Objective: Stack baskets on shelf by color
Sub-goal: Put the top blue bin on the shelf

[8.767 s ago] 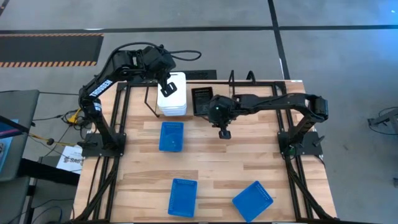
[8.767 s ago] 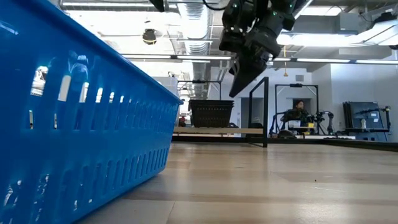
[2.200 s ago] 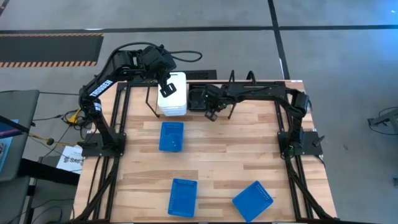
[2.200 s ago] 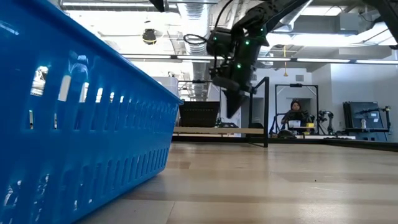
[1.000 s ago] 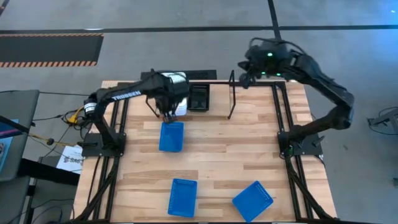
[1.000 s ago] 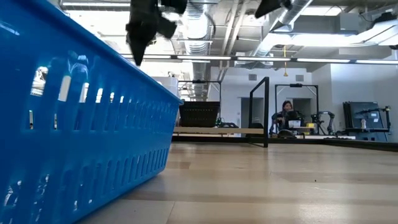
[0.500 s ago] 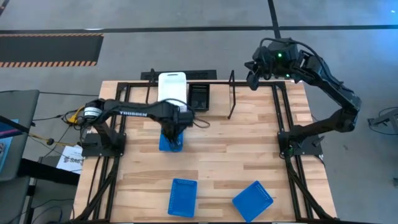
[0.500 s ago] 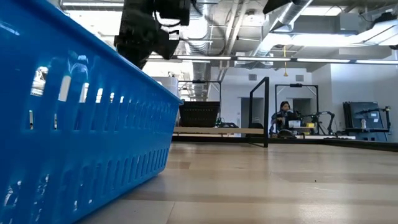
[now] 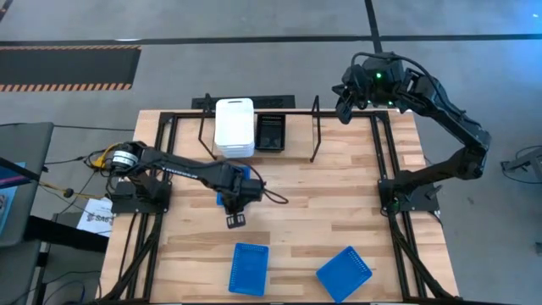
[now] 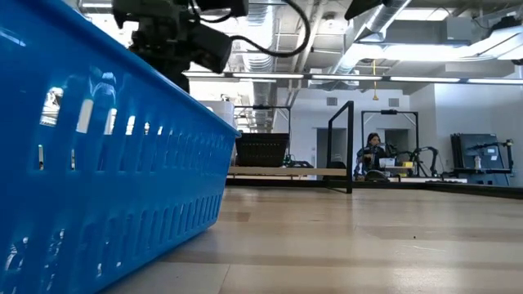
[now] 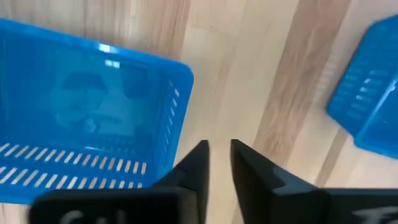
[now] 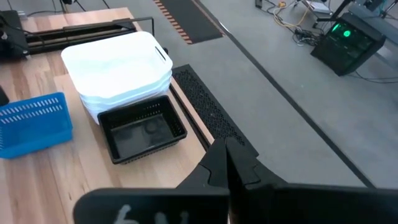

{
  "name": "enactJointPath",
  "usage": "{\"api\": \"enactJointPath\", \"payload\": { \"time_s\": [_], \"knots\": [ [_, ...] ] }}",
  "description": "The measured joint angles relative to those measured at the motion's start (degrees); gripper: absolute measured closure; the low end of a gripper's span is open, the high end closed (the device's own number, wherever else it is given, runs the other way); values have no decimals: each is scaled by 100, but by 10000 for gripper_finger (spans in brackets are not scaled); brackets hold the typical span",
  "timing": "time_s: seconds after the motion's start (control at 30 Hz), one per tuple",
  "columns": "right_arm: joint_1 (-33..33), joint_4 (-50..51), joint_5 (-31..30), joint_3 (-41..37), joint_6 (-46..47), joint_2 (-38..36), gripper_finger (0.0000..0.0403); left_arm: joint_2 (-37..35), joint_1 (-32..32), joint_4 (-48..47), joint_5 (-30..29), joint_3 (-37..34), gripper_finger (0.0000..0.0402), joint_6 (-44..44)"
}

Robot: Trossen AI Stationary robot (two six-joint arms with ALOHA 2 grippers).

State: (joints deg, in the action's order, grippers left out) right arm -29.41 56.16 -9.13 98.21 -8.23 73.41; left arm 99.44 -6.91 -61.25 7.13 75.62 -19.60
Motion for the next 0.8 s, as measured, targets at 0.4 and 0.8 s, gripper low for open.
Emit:
{"api": "enactJointPath", "payload": {
  "time_s": [0.4,0.8],
  "knots": [
    [4,0,4,0,8,0,402,0,9,159,-742,-368,240,510],
    [4,-4,7,0,19,0,401,0,54,343,-633,-367,235,1037]
  ]
}}
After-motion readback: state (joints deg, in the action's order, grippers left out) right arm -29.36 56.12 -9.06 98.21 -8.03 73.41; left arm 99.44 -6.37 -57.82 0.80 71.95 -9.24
